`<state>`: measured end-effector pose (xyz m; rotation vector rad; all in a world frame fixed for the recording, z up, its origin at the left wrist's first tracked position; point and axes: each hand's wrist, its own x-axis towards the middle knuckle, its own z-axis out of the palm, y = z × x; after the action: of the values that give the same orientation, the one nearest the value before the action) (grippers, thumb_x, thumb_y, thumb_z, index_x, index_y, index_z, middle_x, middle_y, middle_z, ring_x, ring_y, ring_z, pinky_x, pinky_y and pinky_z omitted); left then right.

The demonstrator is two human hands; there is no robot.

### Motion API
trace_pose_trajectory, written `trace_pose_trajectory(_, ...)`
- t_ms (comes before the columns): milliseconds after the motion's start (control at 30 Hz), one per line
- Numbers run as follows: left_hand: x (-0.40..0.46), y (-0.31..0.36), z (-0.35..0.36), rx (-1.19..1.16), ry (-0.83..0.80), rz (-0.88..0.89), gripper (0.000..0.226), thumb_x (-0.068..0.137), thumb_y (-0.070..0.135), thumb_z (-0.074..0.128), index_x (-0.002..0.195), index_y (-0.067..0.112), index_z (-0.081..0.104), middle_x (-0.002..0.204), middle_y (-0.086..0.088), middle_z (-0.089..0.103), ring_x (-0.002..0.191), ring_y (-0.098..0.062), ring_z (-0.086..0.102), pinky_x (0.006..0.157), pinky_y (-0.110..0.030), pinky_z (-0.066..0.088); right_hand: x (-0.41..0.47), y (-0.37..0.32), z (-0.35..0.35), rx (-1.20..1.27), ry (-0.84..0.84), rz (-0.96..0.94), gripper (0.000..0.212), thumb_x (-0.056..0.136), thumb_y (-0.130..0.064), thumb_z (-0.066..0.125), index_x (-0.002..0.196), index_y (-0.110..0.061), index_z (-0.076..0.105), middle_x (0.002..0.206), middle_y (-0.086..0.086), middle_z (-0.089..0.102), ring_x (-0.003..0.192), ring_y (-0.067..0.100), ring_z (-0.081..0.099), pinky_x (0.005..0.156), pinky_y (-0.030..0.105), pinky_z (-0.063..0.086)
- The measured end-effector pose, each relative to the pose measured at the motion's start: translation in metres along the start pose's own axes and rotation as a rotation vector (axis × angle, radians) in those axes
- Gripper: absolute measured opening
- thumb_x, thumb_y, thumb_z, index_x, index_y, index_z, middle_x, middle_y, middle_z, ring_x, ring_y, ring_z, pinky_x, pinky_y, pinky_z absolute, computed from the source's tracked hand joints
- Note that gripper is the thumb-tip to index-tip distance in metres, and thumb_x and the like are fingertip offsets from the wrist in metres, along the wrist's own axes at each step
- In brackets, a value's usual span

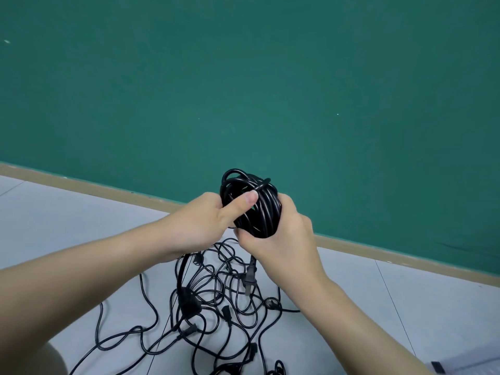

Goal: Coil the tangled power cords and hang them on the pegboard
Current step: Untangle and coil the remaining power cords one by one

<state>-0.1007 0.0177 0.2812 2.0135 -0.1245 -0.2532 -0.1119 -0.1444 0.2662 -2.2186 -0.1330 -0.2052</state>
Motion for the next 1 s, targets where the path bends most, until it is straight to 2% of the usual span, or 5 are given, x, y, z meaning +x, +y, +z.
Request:
trace_pose_trajectory(267, 0.002, 0.007, 0.010, -0.208, 0.025, -0.098, 0.076, 0.079, 0.080, 0.058, 0.100, 0.008, 0.070, 0.059, 0.008, 0.020, 0.053, -0.016, 0.018, 0.046, -0.026, 0.015, 0.001, 0.008, 0.004, -0.276, -0.016, -0.166, 0.077, 0.085, -0.049, 0.075, 0.144, -0.028, 0.032, 0.119, -0.005, 0.061, 0.110, 0.021, 0.060, 0.089, 0.040, 0.051)
trace_pose_trajectory(400, 0.004, 0.003, 0.006, -0.183, 0.001, 0.029, 0.060, 0.075, 0.082, 0.059, 0.071, 0.022, 0.066, 0.066, -0.002, 0.023, 0.054, -0.018, 0.019, 0.047, -0.026, 0.016, 0.011, 0.007, -0.021, 0.184, -0.263, 0.047, 0.096, 0.068, -0.070, 0.074, 0.147, -0.025, 0.043, 0.126, -0.012, 0.066, 0.114, 0.007, 0.064, 0.096, 0.033, 0.053)
trace_pose_trajectory(633, -0.004, 0.009, -0.003, -0.216, -0.185, 0.229, 0.054, 0.073, 0.075, 0.050, 0.053, 0.025, 0.061, 0.051, 0.011, 0.026, 0.049, -0.011, 0.015, 0.046, -0.025, 0.014, 0.008, 0.016, -0.043, 0.982, -0.919, 0.282, 0.068, 0.079, -0.060, 0.079, 0.126, -0.011, 0.070, 0.110, 0.023, 0.069, 0.104, 0.041, 0.066, 0.094, 0.044, 0.055)
trace_pose_trajectory(800, 0.000, 0.006, -0.013, -0.134, -0.187, 0.204, 0.062, 0.075, 0.079, 0.048, 0.058, 0.020, 0.044, 0.054, 0.008, 0.020, 0.048, -0.013, 0.014, 0.046, -0.022, 0.017, 0.007, 0.017, -0.033, 0.947, -0.722, 0.195, 0.046, 0.074, -0.048, 0.088, 0.107, -0.018, 0.076, 0.089, 0.006, 0.070, 0.082, 0.026, 0.070, 0.097, 0.051, 0.052)
trace_pose_trajectory(1000, 0.003, -0.005, -0.004, -0.143, -0.156, 0.101, 0.066, 0.086, 0.083, 0.045, 0.067, 0.021, 0.057, 0.065, 0.001, 0.017, 0.051, -0.014, 0.014, 0.043, -0.023, 0.015, 0.014, 0.020, -0.041, 0.678, -0.486, 0.128, 0.053, 0.081, -0.035, 0.080, 0.125, -0.008, 0.069, 0.126, 0.022, 0.069, 0.105, 0.032, 0.068, 0.074, 0.033, 0.057)
